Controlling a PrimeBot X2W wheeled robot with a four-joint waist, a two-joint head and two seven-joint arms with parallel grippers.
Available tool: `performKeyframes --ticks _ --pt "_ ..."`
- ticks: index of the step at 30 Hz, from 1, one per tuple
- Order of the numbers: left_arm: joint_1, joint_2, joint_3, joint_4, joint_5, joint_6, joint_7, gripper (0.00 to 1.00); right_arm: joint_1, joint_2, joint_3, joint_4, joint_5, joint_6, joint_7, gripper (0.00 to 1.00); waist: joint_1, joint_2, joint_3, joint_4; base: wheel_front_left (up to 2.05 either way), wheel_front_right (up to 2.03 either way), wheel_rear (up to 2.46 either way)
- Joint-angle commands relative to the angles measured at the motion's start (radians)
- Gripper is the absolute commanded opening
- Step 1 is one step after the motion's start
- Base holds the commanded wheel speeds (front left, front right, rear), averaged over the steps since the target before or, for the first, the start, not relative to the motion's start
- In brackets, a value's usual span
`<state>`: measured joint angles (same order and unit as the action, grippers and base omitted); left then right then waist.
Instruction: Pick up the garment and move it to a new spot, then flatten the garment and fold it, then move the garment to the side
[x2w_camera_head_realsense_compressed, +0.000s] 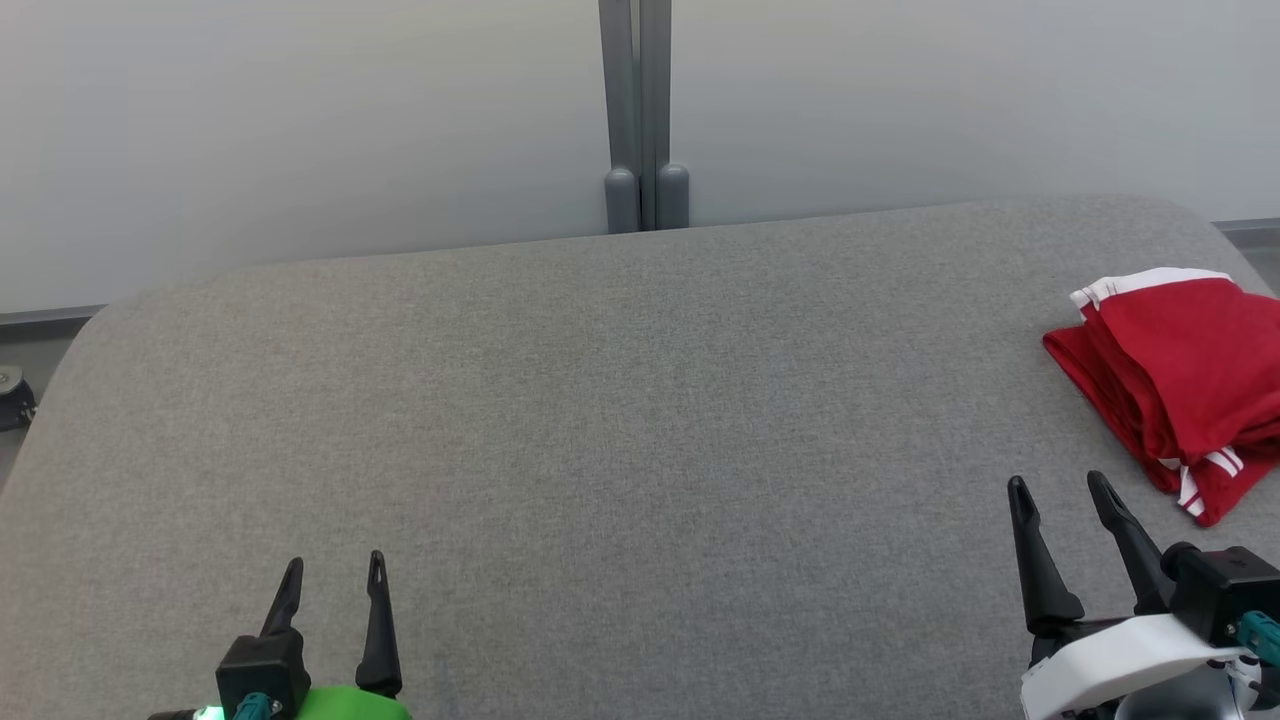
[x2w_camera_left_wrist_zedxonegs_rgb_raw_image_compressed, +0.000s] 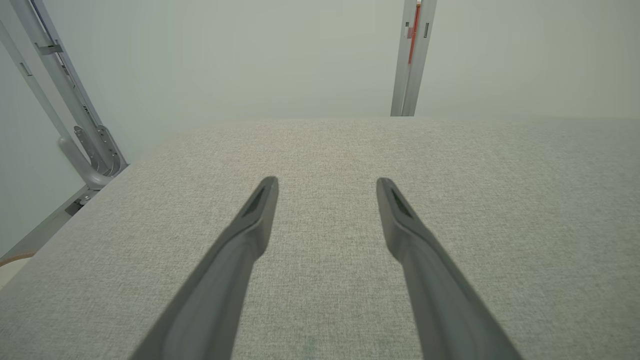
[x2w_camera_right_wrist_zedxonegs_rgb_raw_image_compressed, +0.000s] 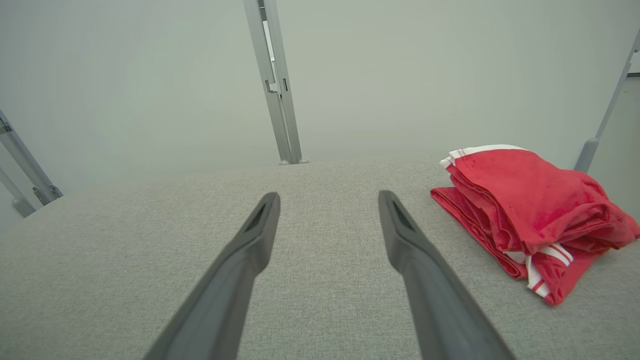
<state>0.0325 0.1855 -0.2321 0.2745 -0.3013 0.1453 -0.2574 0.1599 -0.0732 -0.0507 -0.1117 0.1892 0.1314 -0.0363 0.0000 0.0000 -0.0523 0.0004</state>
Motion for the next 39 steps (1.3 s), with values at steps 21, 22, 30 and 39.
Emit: performKeyframes --ticks 21,22,30,39 --pt "-0.031 -0.035 0.073 0.009 -0.279 -0.059 0.082 0.0 -0.057 0.003 -0.006 0.092 0.31 0.0 0.027 0.0 0.0 0.0 0.007 -0.001 0.0 0.0 0.0" --pt "-0.033 -0.037 0.077 0.008 -0.296 -0.063 0.087 0.0 -0.06 0.003 -0.006 0.096 0.329 0.0 0.028 0.0 0.0 0.0 0.007 -0.001 0.0 0.0 0.0" --pt "-0.048 -0.048 0.108 0.002 -0.413 -0.088 0.119 0.0 -0.085 0.003 -0.01 0.126 0.457 0.0 0.04 0.0 0.0 0.0 0.011 -0.001 0.0 0.0 0.0" --pt "-0.061 -0.06 0.14 -0.003 -0.533 -0.113 0.153 0.0 -0.111 0.003 -0.015 0.156 0.588 0.0 0.053 0.0 0.0 0.0 0.015 -0.001 0.0 0.0 0.0"
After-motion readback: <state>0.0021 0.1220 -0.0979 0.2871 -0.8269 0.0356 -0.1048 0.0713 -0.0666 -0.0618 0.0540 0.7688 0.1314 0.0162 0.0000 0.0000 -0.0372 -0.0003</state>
